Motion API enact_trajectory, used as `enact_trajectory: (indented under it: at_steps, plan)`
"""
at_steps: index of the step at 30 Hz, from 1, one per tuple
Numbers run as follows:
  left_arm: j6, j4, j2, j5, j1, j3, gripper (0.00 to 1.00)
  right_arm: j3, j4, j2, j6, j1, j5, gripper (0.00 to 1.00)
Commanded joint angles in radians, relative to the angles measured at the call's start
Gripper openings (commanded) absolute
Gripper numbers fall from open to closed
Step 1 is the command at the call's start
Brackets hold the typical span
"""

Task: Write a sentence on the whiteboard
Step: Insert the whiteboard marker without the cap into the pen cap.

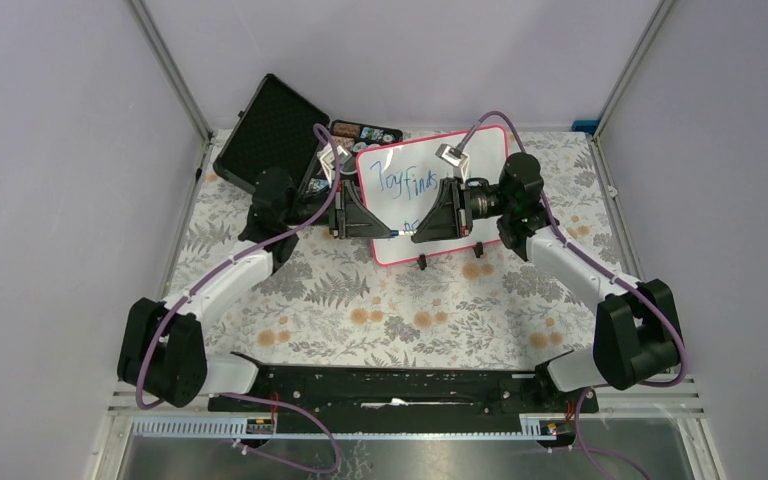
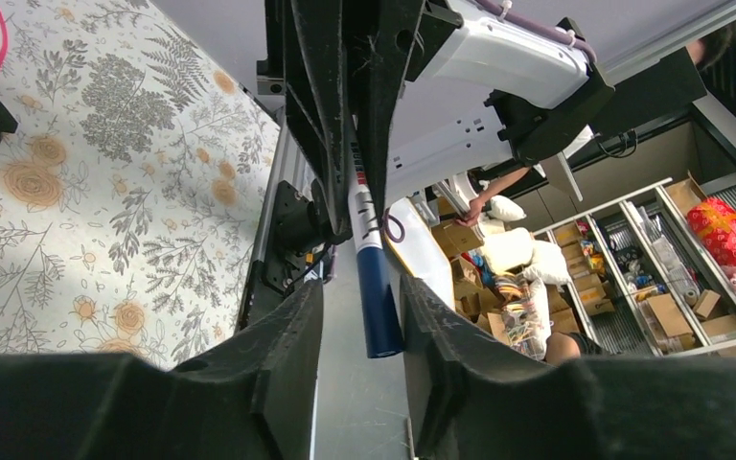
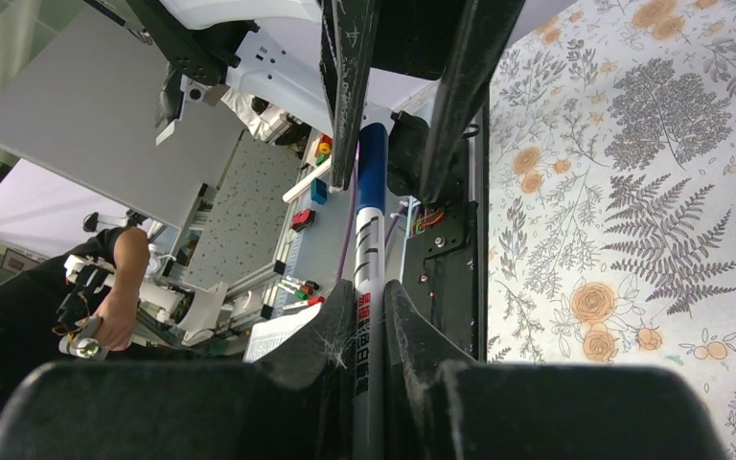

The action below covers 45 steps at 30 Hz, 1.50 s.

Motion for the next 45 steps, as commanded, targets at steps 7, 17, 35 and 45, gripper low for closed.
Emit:
enact_trajectory:
  at_steps: [7, 17, 35, 45]
  plan:
    - [0.030, 0.025, -0.013, 0.004, -0.026, 0.031, 0.04, 0.035, -0.038, -0.013, -0.066, 0.009, 0.001, 0.00]
    - [0.023, 0.047, 0.020, -0.016, -0.075, 0.046, 0.00, 0.057, -0.131, -0.008, -0.139, 0.067, 0.017, 0.00]
    - [-0.005, 0.124, 0.085, -0.035, -0.120, 0.053, 0.00, 0.105, -0.200, 0.025, -0.200, 0.147, 0.034, 0.00]
    - [-0.044, 0.185, 0.121, -0.048, -0.145, 0.059, 0.00, 0.110, -0.051, 0.061, -0.085, 0.184, 0.039, 0.00]
